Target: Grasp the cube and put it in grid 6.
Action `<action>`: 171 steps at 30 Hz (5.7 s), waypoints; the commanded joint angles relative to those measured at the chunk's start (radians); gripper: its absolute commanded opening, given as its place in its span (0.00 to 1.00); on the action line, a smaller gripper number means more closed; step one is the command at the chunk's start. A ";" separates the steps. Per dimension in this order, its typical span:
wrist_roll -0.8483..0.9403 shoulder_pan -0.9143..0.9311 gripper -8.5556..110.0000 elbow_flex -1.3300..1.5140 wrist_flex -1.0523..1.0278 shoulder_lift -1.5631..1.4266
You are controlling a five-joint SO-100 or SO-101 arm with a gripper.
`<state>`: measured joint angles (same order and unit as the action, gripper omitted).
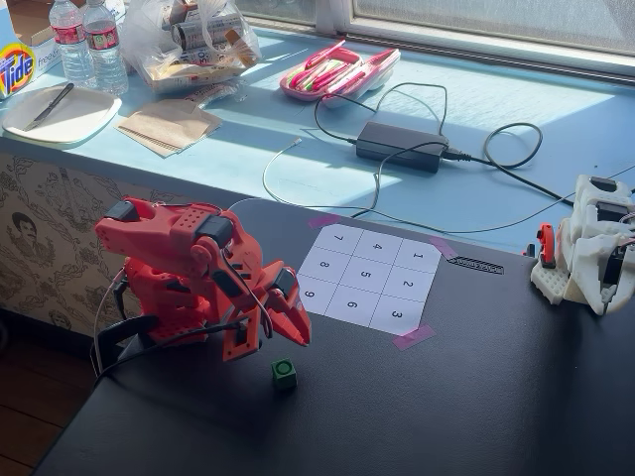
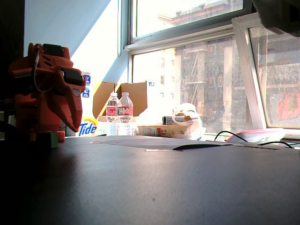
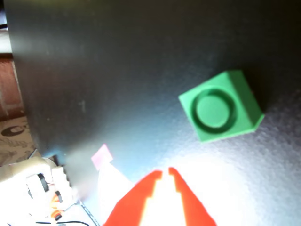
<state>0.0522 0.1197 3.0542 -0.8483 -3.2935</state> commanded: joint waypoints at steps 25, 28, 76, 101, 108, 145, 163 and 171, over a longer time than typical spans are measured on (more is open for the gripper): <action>-0.069 0.021 0.07 0.046 0.023 -0.008; -0.067 0.021 0.07 0.046 0.023 -0.008; 0.592 0.270 0.09 -0.784 -0.474 0.683; 0.936 0.342 0.30 -0.420 0.038 0.848; 0.910 0.334 0.07 -0.400 0.049 0.746; 0.790 -0.535 0.07 -0.509 0.383 0.910; 0.825 -0.499 0.12 -0.528 0.360 1.031; 0.813 -0.520 0.21 -0.548 0.307 0.954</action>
<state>0.8652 -0.3973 2.5525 -0.5354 -2.2795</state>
